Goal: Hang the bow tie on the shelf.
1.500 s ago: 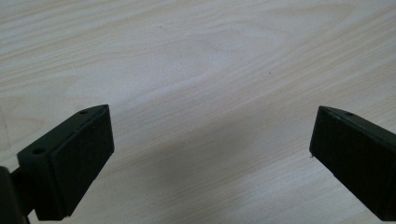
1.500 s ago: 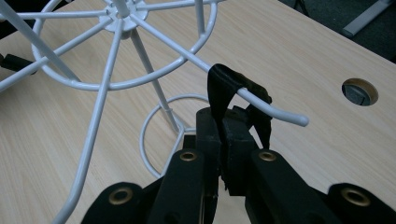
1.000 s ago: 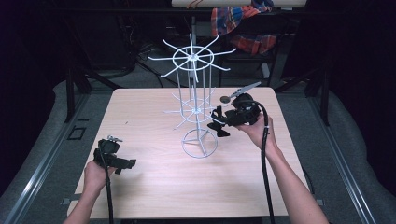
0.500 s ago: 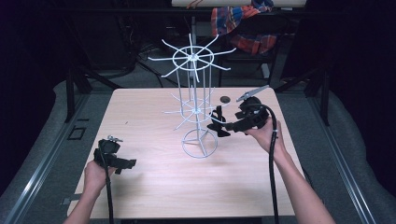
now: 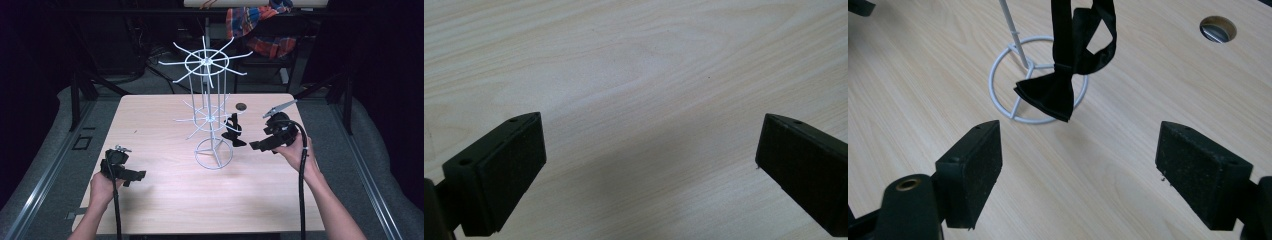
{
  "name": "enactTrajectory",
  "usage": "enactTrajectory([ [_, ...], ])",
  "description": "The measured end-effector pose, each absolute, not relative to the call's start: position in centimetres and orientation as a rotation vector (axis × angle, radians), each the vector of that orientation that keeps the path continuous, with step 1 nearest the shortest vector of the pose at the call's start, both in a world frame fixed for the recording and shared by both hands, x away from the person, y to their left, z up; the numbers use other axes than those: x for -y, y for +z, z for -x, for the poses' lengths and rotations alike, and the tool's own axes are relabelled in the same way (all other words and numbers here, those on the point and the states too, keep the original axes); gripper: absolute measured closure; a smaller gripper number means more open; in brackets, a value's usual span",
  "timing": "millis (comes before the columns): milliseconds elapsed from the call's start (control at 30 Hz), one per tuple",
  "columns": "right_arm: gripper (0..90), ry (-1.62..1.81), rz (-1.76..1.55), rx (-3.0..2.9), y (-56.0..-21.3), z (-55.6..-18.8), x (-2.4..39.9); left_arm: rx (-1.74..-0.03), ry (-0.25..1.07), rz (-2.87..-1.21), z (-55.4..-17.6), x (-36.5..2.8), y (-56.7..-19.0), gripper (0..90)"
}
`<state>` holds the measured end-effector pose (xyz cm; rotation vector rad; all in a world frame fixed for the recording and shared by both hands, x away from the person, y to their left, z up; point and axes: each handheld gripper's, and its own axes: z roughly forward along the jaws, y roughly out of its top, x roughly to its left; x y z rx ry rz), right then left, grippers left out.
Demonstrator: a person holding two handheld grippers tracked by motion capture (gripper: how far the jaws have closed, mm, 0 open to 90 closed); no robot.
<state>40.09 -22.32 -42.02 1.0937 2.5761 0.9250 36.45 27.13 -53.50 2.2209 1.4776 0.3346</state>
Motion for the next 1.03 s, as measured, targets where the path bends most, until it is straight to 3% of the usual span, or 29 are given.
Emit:
enactTrajectory([
  [767,10.7,0.707,-1.2,-2.661,-48.3,-36.2,25.9,-1.472,0.327,-2.235,-36.6,-26.9,-53.6,0.0],
  [1033,8.3,0.605,-1.209,-2.722,-50.4,-35.9,25.4,-1.471,0.332,-2.233,-36.7,-26.8,-53.6,0.0],
])
